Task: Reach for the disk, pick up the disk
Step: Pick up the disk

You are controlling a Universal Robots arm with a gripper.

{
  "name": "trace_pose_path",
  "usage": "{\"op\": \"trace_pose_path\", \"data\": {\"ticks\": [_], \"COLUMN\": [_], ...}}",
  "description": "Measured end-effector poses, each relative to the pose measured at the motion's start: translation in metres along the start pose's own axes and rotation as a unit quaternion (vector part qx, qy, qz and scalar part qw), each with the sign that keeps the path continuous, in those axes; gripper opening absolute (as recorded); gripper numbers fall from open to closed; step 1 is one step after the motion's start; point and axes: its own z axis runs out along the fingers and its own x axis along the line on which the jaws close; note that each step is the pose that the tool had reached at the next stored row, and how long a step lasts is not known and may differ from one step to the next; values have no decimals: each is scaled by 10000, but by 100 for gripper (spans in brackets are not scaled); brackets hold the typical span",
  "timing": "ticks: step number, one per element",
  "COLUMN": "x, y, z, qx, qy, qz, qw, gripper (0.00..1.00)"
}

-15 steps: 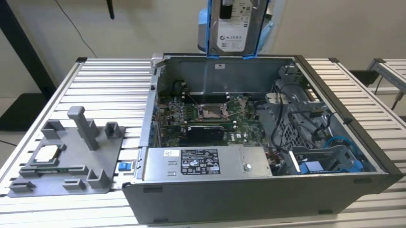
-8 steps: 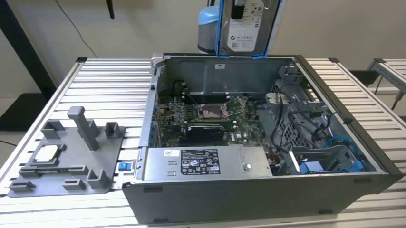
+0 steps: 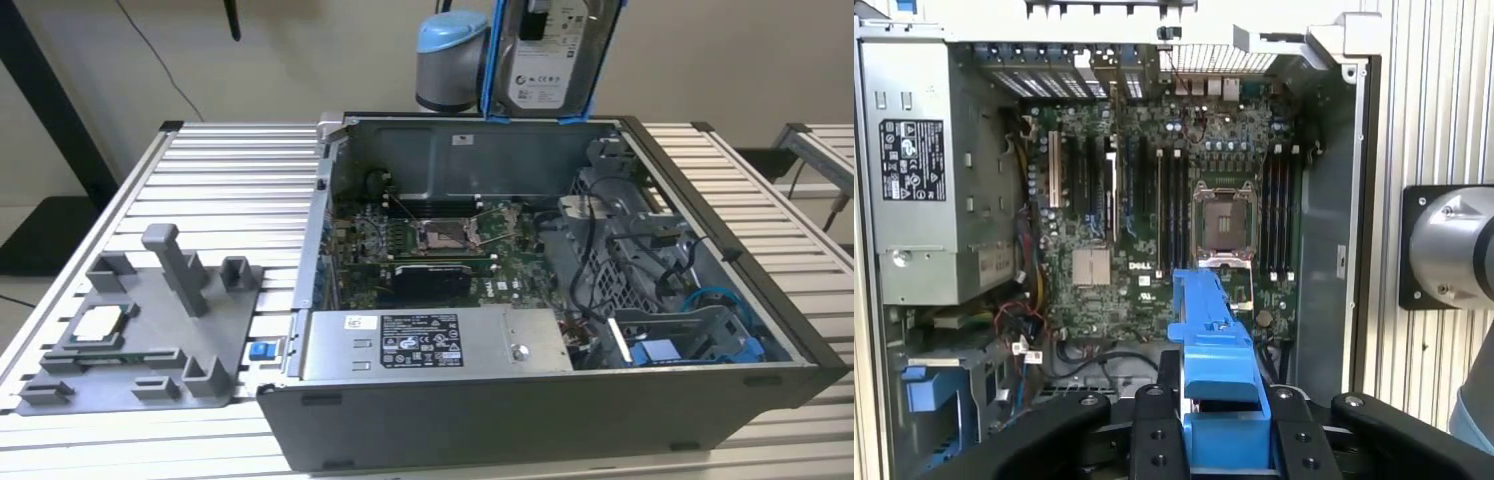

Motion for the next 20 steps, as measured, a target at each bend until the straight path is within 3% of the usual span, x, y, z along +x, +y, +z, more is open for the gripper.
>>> {"op": "trace_pose_path", "data": {"ticks": [20], "x": [-17], "y": [-674], "z": [21], "qx": [0], "qy": [-1], "qz": [0], "qw": [10000], "gripper": [0]}}
